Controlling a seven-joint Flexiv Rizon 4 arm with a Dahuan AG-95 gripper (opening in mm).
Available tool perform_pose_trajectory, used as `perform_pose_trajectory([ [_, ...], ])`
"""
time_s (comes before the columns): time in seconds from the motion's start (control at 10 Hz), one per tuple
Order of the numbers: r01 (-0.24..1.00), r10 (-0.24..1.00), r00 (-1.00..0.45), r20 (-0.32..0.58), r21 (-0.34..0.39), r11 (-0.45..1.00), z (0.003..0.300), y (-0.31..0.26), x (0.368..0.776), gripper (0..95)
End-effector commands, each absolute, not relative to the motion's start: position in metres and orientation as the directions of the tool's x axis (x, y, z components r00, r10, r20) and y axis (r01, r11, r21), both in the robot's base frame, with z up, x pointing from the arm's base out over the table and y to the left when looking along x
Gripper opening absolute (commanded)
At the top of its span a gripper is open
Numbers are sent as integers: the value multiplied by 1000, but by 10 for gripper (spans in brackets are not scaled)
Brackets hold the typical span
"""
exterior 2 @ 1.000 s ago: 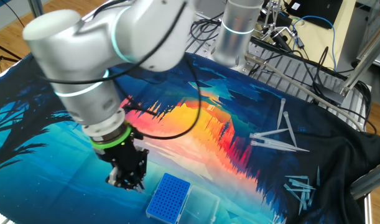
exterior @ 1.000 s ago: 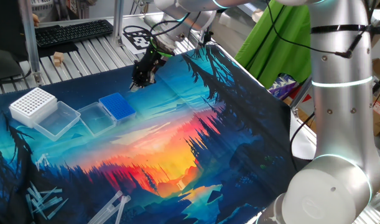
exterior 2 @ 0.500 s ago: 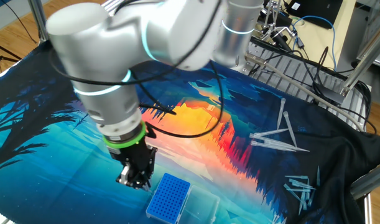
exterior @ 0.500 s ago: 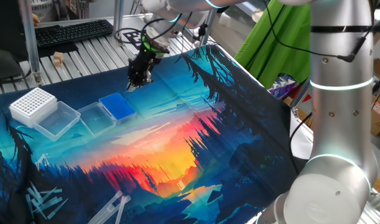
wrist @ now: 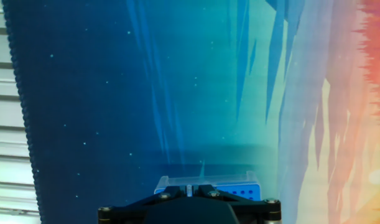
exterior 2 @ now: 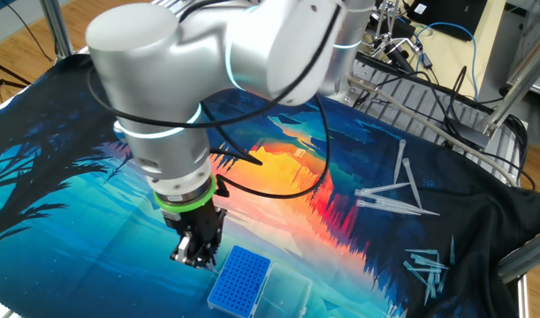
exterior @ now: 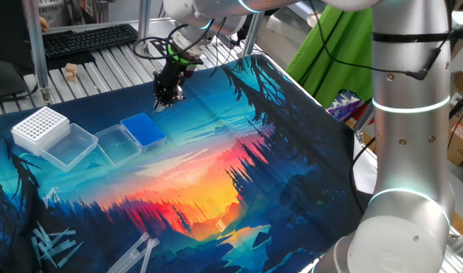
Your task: Insert a small pipette tip into the holder for small pipette tips
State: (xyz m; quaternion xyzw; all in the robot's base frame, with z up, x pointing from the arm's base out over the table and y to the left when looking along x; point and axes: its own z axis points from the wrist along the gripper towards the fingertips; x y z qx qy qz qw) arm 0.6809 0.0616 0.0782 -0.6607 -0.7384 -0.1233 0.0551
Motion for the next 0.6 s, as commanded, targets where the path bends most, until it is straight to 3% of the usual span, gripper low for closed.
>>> perform_pose_trajectory([
  [0.1, 988, 963, -133, 235, 114, 108, 80, 66, 679, 0],
  [0.6, 978, 969, -184, 165, 126, 164, 80, 76, 676, 0],
])
